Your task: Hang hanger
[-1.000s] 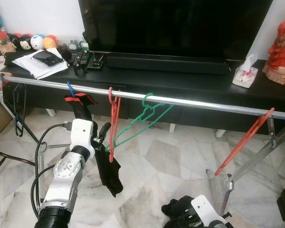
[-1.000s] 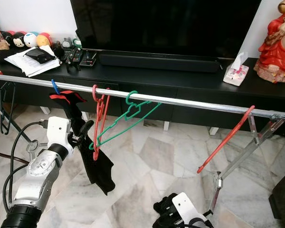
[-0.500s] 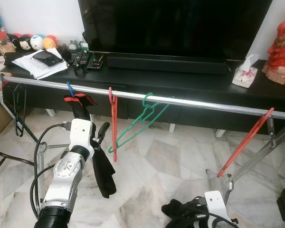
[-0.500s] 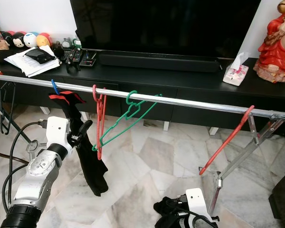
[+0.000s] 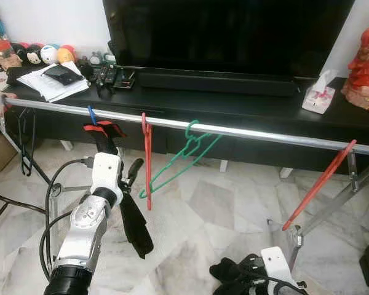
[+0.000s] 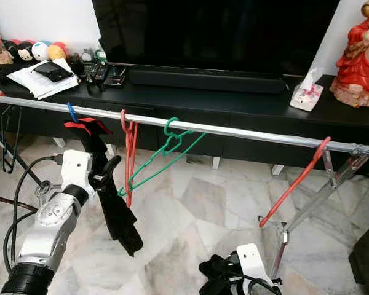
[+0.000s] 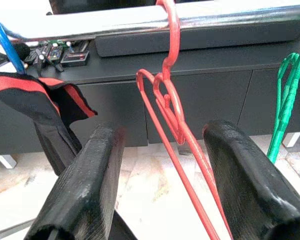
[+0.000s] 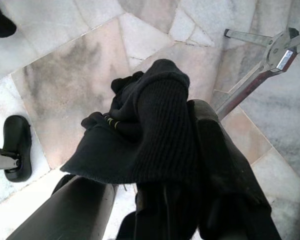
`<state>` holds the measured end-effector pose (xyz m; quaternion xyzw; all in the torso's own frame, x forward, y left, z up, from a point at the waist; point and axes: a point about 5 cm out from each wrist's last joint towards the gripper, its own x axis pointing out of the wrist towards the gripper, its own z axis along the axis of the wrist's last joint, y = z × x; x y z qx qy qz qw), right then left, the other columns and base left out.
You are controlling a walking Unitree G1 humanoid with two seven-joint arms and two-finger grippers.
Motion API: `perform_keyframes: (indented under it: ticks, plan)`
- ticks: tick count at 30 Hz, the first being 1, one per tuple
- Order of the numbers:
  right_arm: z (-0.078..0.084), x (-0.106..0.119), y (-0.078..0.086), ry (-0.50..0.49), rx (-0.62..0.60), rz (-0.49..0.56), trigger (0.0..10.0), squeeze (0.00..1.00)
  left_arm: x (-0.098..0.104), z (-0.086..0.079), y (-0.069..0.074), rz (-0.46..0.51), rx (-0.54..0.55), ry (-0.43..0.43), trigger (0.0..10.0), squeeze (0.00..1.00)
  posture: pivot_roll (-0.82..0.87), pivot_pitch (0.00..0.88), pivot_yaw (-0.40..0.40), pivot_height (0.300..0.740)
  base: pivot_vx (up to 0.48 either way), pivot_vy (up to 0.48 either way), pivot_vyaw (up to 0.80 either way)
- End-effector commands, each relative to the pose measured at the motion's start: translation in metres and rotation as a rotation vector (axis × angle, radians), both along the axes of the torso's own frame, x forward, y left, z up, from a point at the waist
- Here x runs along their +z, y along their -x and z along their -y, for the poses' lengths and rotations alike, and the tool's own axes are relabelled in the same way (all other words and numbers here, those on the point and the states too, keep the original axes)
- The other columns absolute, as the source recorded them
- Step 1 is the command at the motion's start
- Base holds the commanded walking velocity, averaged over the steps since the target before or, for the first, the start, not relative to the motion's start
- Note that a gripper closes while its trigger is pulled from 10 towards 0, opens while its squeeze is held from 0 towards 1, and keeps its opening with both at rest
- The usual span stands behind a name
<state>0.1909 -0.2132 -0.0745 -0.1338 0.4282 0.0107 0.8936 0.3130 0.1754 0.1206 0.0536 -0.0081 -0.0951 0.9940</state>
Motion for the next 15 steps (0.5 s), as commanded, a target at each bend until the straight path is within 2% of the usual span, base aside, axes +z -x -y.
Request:
perform_keyframes:
  ticks: [1,15]
  plan:
    - [0.0017,0.0011,-0.0019,0.004,0.009,-0.005,10.0,0.0,0.0046,-0.0018,-0.0016,0.004,0.001,-0.012,10.0,0.0,-0.08,0.036,0.021,0.74,0.244,0.0,0.0]
    - [0.0018,0.0028,-0.0053,0.006,0.027,-0.005,10.0,0.0,0.0033,-0.0004,-0.0011,-0.009,-0.013,-0.008,10.0,0.0,-0.08,0.038,0.018,0.74,0.252,0.0,0.0]
